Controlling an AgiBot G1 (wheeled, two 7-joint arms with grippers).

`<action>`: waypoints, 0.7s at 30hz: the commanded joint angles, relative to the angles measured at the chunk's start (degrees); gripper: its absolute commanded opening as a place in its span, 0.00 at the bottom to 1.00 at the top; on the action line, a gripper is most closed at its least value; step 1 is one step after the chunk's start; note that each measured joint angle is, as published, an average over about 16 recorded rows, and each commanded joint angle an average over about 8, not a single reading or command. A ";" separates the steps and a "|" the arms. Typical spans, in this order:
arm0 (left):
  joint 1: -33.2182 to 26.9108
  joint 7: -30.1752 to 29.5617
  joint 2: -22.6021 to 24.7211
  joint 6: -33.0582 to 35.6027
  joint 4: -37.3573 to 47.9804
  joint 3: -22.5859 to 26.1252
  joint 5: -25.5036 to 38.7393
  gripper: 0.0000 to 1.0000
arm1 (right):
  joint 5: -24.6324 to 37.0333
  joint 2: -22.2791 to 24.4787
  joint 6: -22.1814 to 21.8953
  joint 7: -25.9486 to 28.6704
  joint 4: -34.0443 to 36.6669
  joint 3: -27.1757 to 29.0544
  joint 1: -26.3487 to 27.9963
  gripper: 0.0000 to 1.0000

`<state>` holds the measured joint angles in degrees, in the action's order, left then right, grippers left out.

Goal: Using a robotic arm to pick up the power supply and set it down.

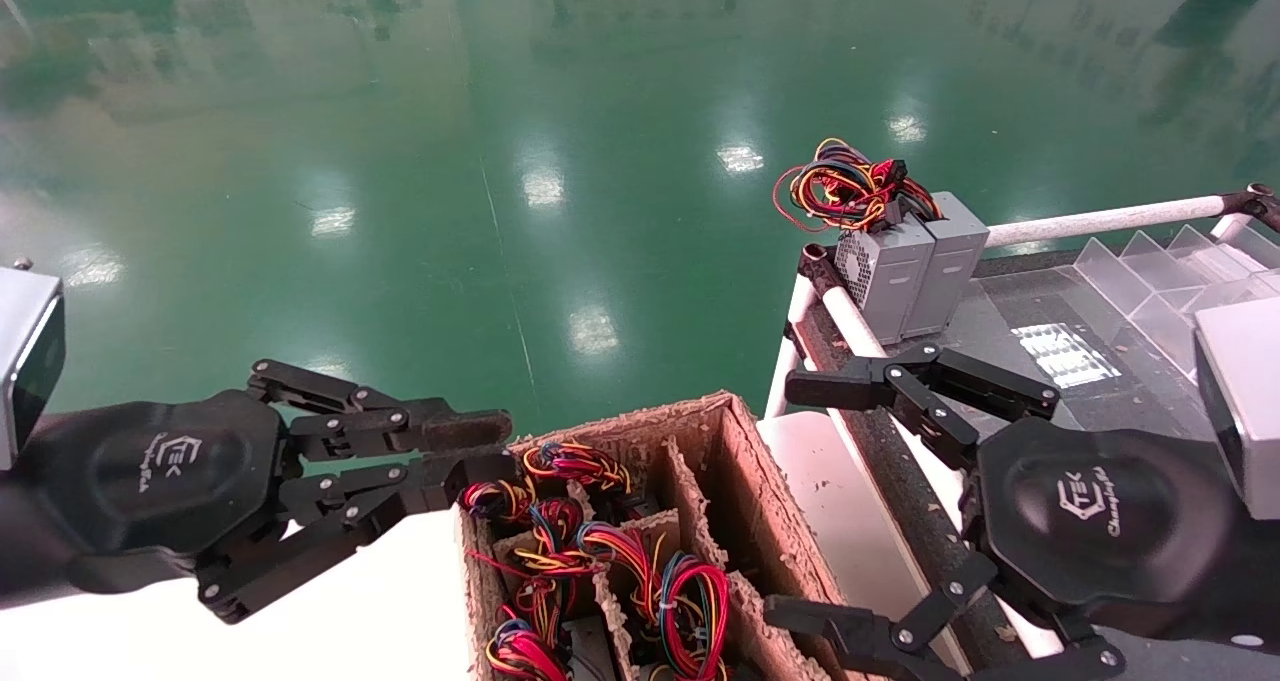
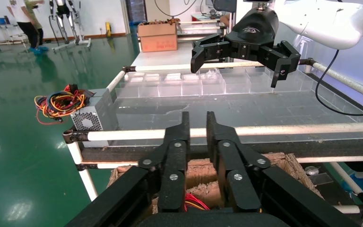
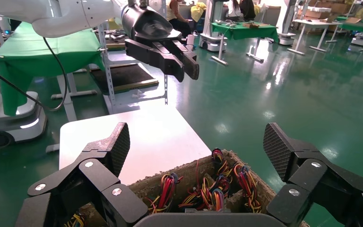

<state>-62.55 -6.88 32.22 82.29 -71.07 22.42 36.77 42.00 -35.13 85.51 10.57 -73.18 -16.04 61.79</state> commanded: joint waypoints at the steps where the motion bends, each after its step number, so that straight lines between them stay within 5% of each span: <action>1: 0.00 0.00 0.00 0.00 0.00 0.00 0.00 0.00 | 0.00 0.00 0.00 0.00 0.00 0.00 0.00 1.00; 7: 0.00 0.00 0.00 0.00 0.00 0.00 0.00 0.05 | 0.00 0.00 0.00 0.00 0.00 0.00 0.00 1.00; 15: 0.00 0.00 0.00 0.00 0.00 0.00 0.00 1.00 | 0.00 0.00 0.00 0.00 0.00 0.00 0.00 1.00; 21: 0.00 0.00 0.00 0.00 0.00 0.00 0.00 1.00 | 0.03 0.04 0.01 0.06 -0.01 -0.03 -0.05 1.00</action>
<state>-62.55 -6.88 32.22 82.29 -71.07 22.42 36.77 42.29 -34.97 85.59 10.94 -72.99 -16.27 61.76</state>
